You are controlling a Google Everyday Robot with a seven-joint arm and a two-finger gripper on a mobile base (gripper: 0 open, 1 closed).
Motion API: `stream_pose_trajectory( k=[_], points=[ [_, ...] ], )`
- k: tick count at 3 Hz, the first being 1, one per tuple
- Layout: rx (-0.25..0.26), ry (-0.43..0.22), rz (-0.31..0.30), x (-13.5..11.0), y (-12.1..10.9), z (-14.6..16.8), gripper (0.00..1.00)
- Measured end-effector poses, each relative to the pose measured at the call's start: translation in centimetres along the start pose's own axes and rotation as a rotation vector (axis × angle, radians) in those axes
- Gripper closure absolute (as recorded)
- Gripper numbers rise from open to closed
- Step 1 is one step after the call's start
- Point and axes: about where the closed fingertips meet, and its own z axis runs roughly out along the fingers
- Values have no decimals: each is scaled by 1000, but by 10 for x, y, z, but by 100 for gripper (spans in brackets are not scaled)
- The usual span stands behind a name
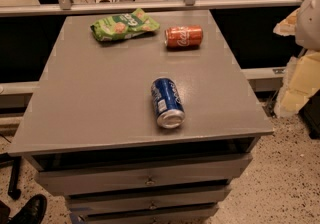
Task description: Place pepsi can upright
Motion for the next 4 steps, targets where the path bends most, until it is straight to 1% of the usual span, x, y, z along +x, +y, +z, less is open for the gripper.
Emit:
stream_pose_trajectory(
  k=[1,2,3,4],
  points=[
    [9,0,4,-3,-1,-1,0],
    [7,-35,65,-22,-3,10,0],
    [1,-81,162,-69,-2,37,0],
    [-13,-112,271,-115,3,67,0]
  ],
)
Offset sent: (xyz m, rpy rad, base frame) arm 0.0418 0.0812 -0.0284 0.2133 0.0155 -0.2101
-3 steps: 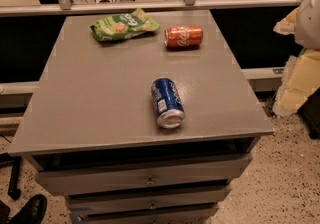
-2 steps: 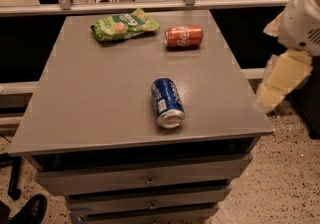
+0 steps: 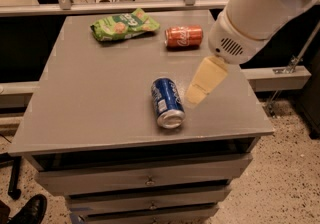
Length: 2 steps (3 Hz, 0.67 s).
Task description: Place pepsi can upright
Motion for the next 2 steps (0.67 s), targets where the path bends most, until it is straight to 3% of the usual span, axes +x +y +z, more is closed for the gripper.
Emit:
stream_pose_trajectory(
  k=[1,2],
  points=[
    [-8,-19,79,-35,15,23,0],
    [5,12,165,-56,25,51,0]
  ],
)
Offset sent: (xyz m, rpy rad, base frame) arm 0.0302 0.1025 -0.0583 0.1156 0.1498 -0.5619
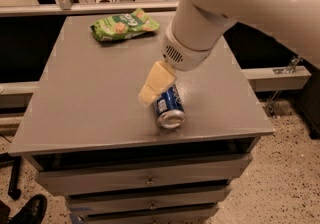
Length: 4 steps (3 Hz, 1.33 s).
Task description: Place pepsi can upright
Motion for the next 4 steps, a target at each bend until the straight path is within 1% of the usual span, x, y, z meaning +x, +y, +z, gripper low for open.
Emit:
stream_pose_trajectory(
  k=[1,2,3,4],
  points=[
    [45,80,116,11,-2,25,0],
    [92,155,260,28,-6,42,0],
    [118,191,405,34,-9,52,0],
    [117,200,488,27,-8,61,0]
  ],
)
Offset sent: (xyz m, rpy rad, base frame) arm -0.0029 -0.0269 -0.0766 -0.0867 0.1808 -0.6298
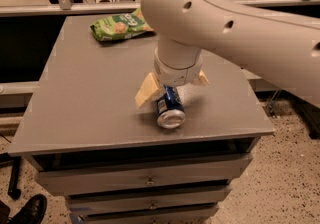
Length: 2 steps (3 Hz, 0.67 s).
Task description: Place pepsi can upright
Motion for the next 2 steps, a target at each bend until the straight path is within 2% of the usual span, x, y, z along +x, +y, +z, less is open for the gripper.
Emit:
stream_pose_trajectory(
  k=[1,2],
  points=[
    [-5,20,36,-5,7,8,0],
    [11,27,38,-10,14,11,18]
  ],
)
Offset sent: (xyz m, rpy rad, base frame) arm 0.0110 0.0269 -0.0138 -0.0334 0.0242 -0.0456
